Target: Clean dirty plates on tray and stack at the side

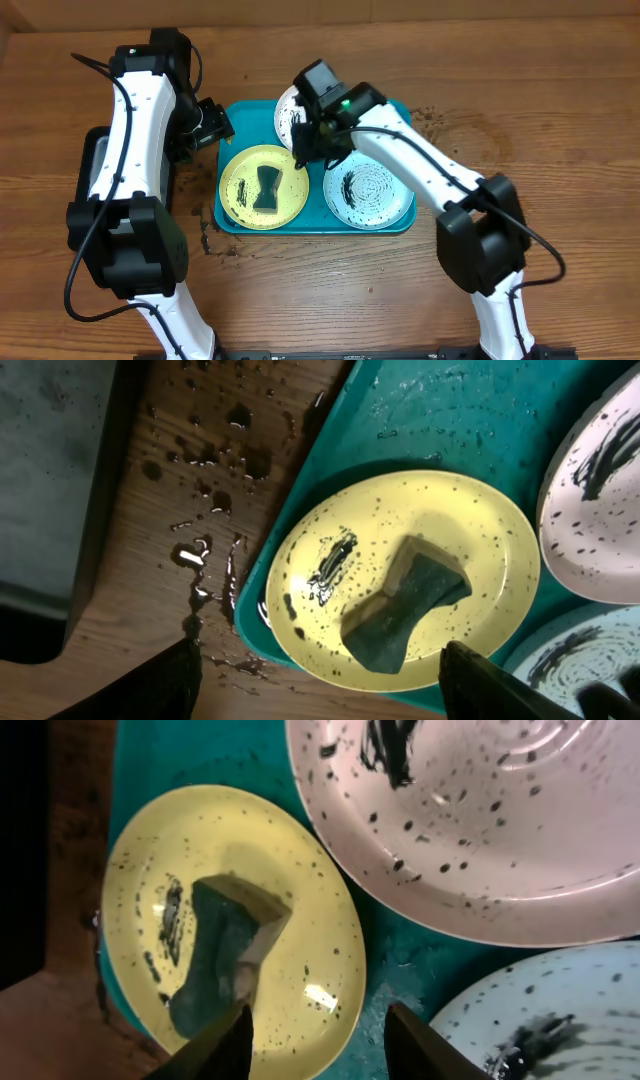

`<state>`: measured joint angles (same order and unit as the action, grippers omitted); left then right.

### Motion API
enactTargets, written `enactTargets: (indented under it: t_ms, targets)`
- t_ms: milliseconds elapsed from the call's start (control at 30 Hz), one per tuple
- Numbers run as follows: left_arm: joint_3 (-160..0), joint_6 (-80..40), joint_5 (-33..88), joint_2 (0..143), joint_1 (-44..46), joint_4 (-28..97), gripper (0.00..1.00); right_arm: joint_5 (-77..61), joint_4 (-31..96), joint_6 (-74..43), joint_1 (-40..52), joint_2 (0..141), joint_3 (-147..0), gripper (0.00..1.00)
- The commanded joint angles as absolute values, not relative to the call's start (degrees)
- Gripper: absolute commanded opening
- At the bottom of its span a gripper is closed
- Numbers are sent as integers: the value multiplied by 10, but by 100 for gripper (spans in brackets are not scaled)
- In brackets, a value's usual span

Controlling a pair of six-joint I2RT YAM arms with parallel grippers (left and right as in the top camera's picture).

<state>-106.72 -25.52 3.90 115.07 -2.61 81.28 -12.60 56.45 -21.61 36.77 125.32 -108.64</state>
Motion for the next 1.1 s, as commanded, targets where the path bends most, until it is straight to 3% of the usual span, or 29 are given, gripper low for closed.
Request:
enactTargets:
  t_ms: [0,633,1067]
  targets:
    - [-1074,-253,25,1139,-22,814,77,-109,560,-241,369,1284,-1103,43]
    - [-1074,-204,25,1139,4,808,78,-91,548,-246,394,1328,-1079,39]
    - [-1046,-136,80,1139,8,807,68,-73,533,-258,394,1328,-1062,23]
